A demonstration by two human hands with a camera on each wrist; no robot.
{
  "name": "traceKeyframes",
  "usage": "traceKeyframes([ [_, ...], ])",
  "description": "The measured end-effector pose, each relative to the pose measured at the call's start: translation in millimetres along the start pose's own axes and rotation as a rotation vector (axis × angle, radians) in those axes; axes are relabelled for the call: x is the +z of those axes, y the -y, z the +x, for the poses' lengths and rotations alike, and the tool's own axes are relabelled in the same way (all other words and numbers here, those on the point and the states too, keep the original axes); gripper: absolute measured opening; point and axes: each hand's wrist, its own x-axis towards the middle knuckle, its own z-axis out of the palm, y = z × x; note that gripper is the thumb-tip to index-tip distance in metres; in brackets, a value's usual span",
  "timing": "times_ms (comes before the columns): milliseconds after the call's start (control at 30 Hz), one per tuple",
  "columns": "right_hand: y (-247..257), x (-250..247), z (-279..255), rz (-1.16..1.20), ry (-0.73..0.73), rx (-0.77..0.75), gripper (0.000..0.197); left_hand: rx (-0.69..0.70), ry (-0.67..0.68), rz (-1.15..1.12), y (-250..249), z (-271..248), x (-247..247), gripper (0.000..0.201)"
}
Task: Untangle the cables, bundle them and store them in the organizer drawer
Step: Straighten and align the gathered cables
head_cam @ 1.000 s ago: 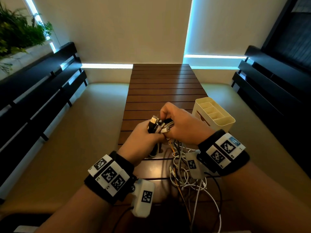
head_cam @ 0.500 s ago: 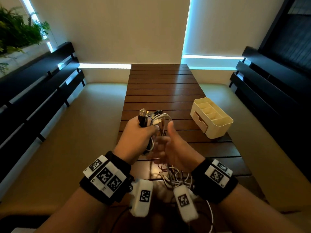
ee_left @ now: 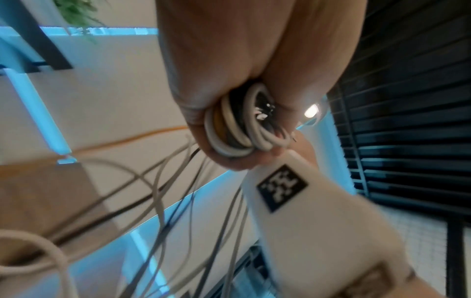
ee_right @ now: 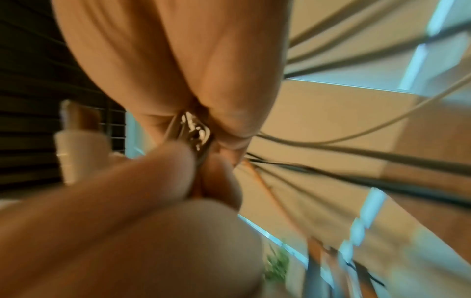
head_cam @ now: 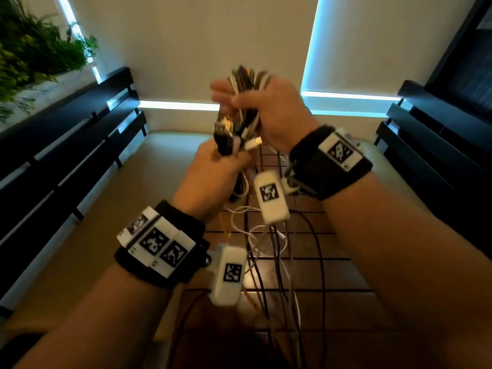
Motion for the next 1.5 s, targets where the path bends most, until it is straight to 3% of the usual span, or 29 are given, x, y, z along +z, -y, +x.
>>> traceKeyframes([
  [133, 33, 3, 17, -0.139, 0.129, -0.284, 0.039, 0.105, 0.026, -0.026, -26, 23, -12, 0.004],
  [233, 28, -1, 21, -0.145, 0.117, -0.272, 0.034, 0.075, 0.044, -0.058, -23, 30, -13, 0.005],
  [300, 9, -11, 18, -0.140, 0.046, -0.159, 0.024, 0.015, 0.045, -0.040, -10, 27, -12, 0.011],
  [367, -17, -29, 6, -0.127, 0.003, 0.061, 0.043, -0.060, 0.061, -0.028, 8, 22, -12, 0.015],
  [433, -42, -49, -18, -0.165, 0.072, 0.356, 0.066, -0.137, 0.083, -0.010, 24, 18, -13, 0.013],
  [533, -65, -66, -60, -0.420, 0.185, 0.694, 0.072, -0.221, 0.116, 0.080, 42, 15, -19, 0.016],
  [600, -75, -72, -82, -0.484, 0.132, 0.743, 0.073, -0.256, 0.143, 0.080, 49, 14, -21, 0.021],
  [700, -95, -72, -104, -0.260, -0.038, 0.804, 0.080, -0.267, 0.169, 0.052, 52, 15, -21, 0.029],
  [767, -113, -71, -114, -0.248, -0.143, 0.838, 0.084, -0.263, 0.192, 0.050, 51, 14, -20, 0.027],
  [833, -130, -71, -125, -0.482, -0.321, 0.725, 0.072, -0.262, 0.212, 0.029, 48, 12, -18, 0.026],
  [900, -142, -76, -134, -0.799, -0.502, 0.485, 0.057, -0.266, 0.217, 0.009, 46, 10, -20, 0.026],
  [967, -146, -79, -137, -0.970, -0.562, 0.316, 0.059, -0.269, 0.225, 0.001, 44, 7, -24, 0.025],
  [1033, -148, -78, -133, -0.992, -0.530, 0.217, 0.073, -0.277, 0.235, -0.009, 43, 5, -27, 0.025],
  [1133, -146, -69, -121, -0.921, -0.362, 0.004, 0.097, -0.296, 0.251, -0.012, 41, 1, -29, 0.022],
  [1233, -138, -46, -101, -0.824, -0.180, -0.177, 0.104, -0.320, 0.332, -0.020, 37, -3, -30, 0.017],
  [1300, -130, -35, -87, -0.665, -0.177, -0.240, 0.083, -0.335, 0.409, -0.061, 32, -7, -30, 0.011],
  [1367, -130, -35, -75, -0.634, -0.253, -0.257, 0.044, -0.327, 0.441, -0.133, 26, -9, -34, 0.006],
  [1433, -142, -40, -70, -0.779, -0.296, -0.123, 0.016, -0.310, 0.419, -0.217, 18, -9, -41, 0.005],
  [1500, -163, -52, -74, -0.917, -0.323, 0.072, 0.013, -0.285, 0.387, -0.260, 14, -8, -46, 0.009],
])
